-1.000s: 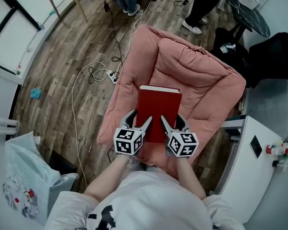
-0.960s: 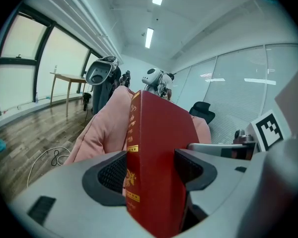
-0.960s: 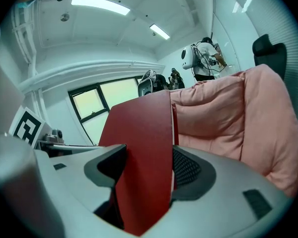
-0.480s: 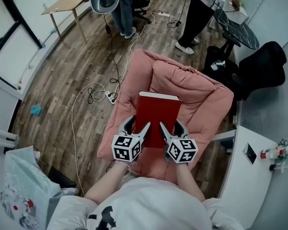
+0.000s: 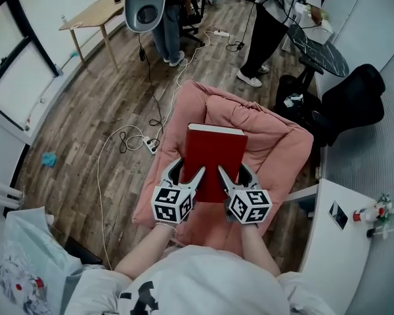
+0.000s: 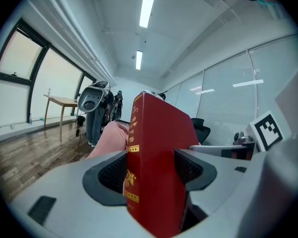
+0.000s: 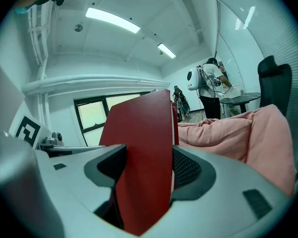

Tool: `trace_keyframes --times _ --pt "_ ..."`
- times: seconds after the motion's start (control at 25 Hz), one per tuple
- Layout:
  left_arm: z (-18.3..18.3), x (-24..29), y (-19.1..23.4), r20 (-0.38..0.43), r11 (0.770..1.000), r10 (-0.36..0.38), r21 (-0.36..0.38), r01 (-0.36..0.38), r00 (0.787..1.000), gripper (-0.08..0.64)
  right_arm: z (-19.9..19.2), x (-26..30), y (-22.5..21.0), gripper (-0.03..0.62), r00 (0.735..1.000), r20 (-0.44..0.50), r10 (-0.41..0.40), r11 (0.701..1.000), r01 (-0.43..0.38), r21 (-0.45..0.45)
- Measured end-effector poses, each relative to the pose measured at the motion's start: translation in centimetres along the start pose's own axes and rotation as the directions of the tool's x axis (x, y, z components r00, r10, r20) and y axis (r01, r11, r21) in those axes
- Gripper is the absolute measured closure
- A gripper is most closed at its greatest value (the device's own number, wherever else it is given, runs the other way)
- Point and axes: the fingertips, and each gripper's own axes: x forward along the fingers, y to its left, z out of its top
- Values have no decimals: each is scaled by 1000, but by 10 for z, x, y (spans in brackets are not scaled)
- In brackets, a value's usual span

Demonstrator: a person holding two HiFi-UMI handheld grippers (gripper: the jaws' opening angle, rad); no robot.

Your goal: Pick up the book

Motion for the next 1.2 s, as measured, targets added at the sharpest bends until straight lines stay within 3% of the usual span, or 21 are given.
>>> trace_keyframes --times 0.6,1.2 --pt "59 -13 -12 128 998 -26 63 18 991 272 55 -10 16 295 995 100 17 1000 -14 -25" --pt "52 -31 -7 132 998 -39 59 31 990 272 51 -17 34 295 995 97 -2 999 6 -37"
